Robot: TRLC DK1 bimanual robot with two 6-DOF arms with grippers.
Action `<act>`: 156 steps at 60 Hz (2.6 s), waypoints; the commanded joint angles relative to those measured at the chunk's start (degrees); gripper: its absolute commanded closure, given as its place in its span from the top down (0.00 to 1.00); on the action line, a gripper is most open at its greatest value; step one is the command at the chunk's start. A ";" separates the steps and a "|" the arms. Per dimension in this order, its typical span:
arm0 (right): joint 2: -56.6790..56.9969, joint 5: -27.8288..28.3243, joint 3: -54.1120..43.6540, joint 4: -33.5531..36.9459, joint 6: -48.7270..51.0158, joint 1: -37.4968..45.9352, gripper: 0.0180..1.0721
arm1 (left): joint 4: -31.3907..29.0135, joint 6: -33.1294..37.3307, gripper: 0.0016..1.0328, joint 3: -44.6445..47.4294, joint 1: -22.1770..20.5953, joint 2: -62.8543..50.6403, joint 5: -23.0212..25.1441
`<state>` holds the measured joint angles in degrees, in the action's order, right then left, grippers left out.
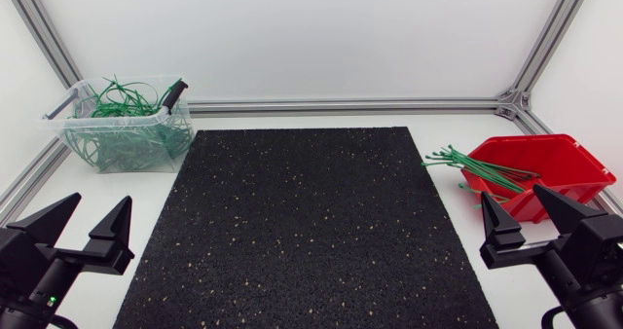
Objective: Take a green cable tie from the red box, thread the tail through the head to close it, then place it in the transparent bin on the left.
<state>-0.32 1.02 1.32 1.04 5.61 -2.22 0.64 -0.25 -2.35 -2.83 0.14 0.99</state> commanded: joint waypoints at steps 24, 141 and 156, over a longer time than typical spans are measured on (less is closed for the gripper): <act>0.67 -0.31 -1.32 -0.42 -0.68 -0.51 0.95 | -0.91 -0.98 0.96 2.26 -0.33 0.56 0.41; -65.25 11.29 58.09 51.78 58.38 15.23 0.86 | -1.08 -0.98 0.96 2.26 -0.60 0.56 0.41; -67.89 9.79 52.47 51.70 70.68 15.40 0.86 | -1.08 -0.98 0.96 2.26 -0.60 0.47 0.41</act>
<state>-66.13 11.11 56.10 52.03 70.98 12.60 0.62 -0.25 -2.35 -3.09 0.12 0.99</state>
